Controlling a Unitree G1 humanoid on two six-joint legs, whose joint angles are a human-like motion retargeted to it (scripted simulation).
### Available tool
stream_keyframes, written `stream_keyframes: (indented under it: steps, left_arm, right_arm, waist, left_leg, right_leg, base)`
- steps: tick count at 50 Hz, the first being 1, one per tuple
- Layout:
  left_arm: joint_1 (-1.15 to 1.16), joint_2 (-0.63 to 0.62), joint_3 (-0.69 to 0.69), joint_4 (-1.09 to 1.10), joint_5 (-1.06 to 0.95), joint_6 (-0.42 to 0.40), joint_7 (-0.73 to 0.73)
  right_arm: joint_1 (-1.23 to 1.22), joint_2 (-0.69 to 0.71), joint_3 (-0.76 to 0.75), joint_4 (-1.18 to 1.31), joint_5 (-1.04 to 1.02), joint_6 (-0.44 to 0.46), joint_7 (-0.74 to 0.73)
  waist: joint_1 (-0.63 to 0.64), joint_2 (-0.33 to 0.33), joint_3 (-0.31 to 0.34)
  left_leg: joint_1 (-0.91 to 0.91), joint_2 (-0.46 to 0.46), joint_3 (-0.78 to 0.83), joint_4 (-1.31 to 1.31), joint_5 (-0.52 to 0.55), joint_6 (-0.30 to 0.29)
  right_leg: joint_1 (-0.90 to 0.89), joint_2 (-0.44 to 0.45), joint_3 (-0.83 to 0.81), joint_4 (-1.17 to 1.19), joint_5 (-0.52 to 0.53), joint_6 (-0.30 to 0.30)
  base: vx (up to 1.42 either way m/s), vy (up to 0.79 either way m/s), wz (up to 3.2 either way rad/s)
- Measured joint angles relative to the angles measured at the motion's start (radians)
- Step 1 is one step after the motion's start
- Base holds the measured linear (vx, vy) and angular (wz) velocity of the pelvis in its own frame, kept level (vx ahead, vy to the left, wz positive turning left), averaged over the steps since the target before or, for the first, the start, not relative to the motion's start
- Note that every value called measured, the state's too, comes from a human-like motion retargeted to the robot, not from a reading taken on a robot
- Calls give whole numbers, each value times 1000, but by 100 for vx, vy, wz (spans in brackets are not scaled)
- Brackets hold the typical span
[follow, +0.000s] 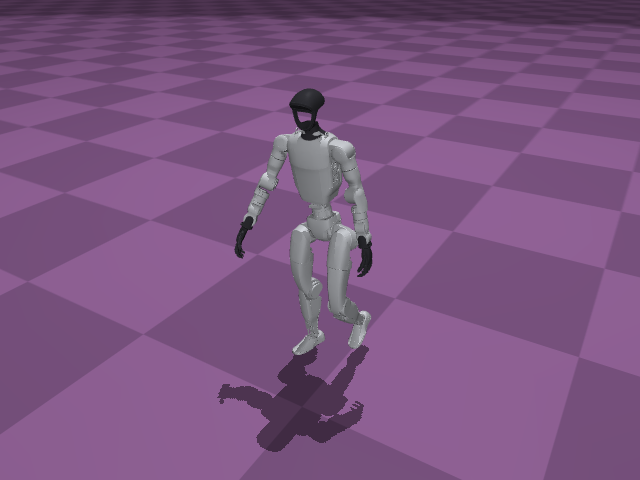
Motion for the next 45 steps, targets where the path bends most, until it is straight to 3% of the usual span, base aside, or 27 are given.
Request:
stream_keyframes:
  steps: [5, 7, 10, 13, 15, 20, 23, 26, 29, 32, 36, 39, 41, 43, 45]
  left_arm:
    - [137, 30, 100, 72, -91, -17, 41]
    - [153, 37, 138, 74, -183, -27, 97]
    - [203, 29, 199, 70, -178, -43, 75]
    - [216, 9, 245, 78, -128, -55, 52]
    - [198, -5, 252, 85, -115, -57, 45]
    - [104, -34, 192, 67, -113, -72, 7]
    - [20, -44, 130, 36, -90, -81, -30]
    - [-95, -42, 62, -2, -70, -83, -43]
    - [-230, -31, 5, -42, -67, -78, -28]
    - [-365, -17, -38, -87, -76, -78, -19]
    - [-512, 6, -73, -164, -99, -98, -42]
    - [-585, 23, -85, -237, -127, -120, -71]
    - [-619, 33, -85, -287, -154, -137, -82]
    - [-660, 35, -81, -322, -186, -130, -45]
    - [-678, 41, -81, -358, -195, -132, -29]
  right_arm:
    - [-146, -14, 24, -59, 3, -15, -55]
    - [-214, -20, 56, -81, 13, 35, -47]
    - [-246, -15, 30, -127, -10, 4, -81]
    - [-231, -6, 12, -153, -35, -27, -71]
    - [-206, 1, 11, -156, -49, -36, -54]
    - [-59, 29, -8, -116, -73, -69, -10]
    - [74, 46, -34, -73, -78, -83, 58]
    - [201, 60, -46, -33, -65, -70, 123]
    - [312, 66, -49, 1, -56, -56, 159]
    - [406, 64, -48, 28, -54, -46, 189]
    - [499, 55, -51, 58, -45, -42, 226]
    - [543, 51, -62, 74, -29, -41, 237]
    - [555, 48, -71, 81, -17, -34, 228]
    - [540, 51, -58, 90, -16, 26, 205]
    - [521, 62, -67, 89, -34, 58, 200]
  waist:
    - [94, -17, 11]
    - [128, -15, 21]
    - [154, 53, 42]
    - [153, 98, 48]
    - [144, 107, 45]
    - [101, 136, 31]
    - [73, 167, 23]
    - [33, 179, 2]
    - [-23, 181, -11]
    - [-87, 187, -10]
    - [-178, 198, 4]
    - [-243, 181, 16]
    - [-281, 147, 27]
    - [-301, 113, 44]
    - [-304, 87, 63]
  left_leg:
    - [-38, 12, 105, -370, 56, -36]
    - [-11, 20, 169, -650, 140, -79]
    - [55, 83, 258, -970, 195, -176]
    - [65, 117, 290, -1093, 176, -265]
    - [62, 120, 265, -1101, 164, -284]
    - [162, 114, 183, -1101, 198, -277]
    - [232, 142, 155, -1062, 139, -260]
    - [267, 150, 111, -1028, 77, -227]
    - [289, 140, 63, -1006, 40, -209]
    - [316, 129, 18, -993, 13, -207]
    - [360, 118, -43, -981, -20, -208]
    - [400, 86, -89, -972, -44, -201]
    - [438, 40, -121, -967, -63, -192]
    - [484, -5, -136, -972, -87, -188]
    - [534, -24, -143, -977, -109, -192]
  right_leg:
    - [33, 7, 64, 9, -20, -14]
    - [50, 18, 76, -20, -16, 21]
    - [131, 94, 90, -29, -37, 21]
    - [206, 134, 94, -27, -61, 14]
    - [240, 138, 93, -16, -67, 4]
    - [295, 159, 81, 117, 3, -47]
    - [236, 174, 44, 365, 135, -63]
    - [67, 159, 1, 700, 240, -60]
    - [-109, 148, -10, 936, 198, -67]
    - [-233, 135, -39, 996, 97, -89]
    - [-298, 115, -113, 809, 16, -102]
    - [-277, 115, -138, 488, 49, -75]
    - [-235, 100, -139, 225, 125, -34]
    - [-205, 81, -156, 4, 191, 39]
    - [-196, 80, -182, -107, 191, 122]
  base:
    - [50, -2, -69]
    - [50, 6, -72]
    - [57, 11, -53]
    - [61, 15, -14]
    - [62, 18, 9]
    - [68, 21, 30]
    - [69, 24, 39]
    - [62, 22, 46]
    - [56, 17, 62]
    - [53, 12, 73]
    - [52, 6, 83]
    - [53, -2, 87]
    - [57, -7, 83]
    - [60, -9, 49]
    - [61, -13, 12]
